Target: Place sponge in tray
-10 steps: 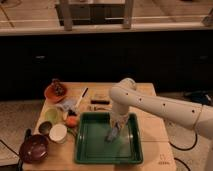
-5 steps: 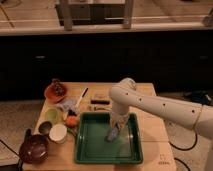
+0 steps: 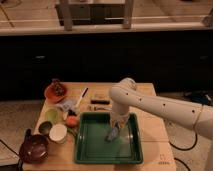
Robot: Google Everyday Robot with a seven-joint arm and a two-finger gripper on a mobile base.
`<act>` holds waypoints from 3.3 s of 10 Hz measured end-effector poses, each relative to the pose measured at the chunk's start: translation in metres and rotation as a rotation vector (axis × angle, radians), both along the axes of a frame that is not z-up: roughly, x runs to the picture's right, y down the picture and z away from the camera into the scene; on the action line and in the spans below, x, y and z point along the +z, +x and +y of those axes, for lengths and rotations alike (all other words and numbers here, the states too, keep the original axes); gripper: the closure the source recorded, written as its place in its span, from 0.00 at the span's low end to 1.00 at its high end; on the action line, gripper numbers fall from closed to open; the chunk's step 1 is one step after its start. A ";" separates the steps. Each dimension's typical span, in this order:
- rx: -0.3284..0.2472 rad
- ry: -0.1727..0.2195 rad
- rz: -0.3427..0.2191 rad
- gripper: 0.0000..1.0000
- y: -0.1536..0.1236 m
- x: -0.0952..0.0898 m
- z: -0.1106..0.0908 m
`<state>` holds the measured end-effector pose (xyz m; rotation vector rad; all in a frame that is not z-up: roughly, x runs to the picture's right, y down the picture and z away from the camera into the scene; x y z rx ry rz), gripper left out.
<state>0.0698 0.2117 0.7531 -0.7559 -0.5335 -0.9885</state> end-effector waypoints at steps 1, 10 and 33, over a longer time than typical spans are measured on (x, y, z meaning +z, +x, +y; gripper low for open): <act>-0.001 0.000 0.000 0.92 0.000 0.000 0.000; -0.004 0.003 -0.005 0.92 0.003 0.000 0.001; -0.017 0.010 -0.024 0.90 0.005 0.000 0.000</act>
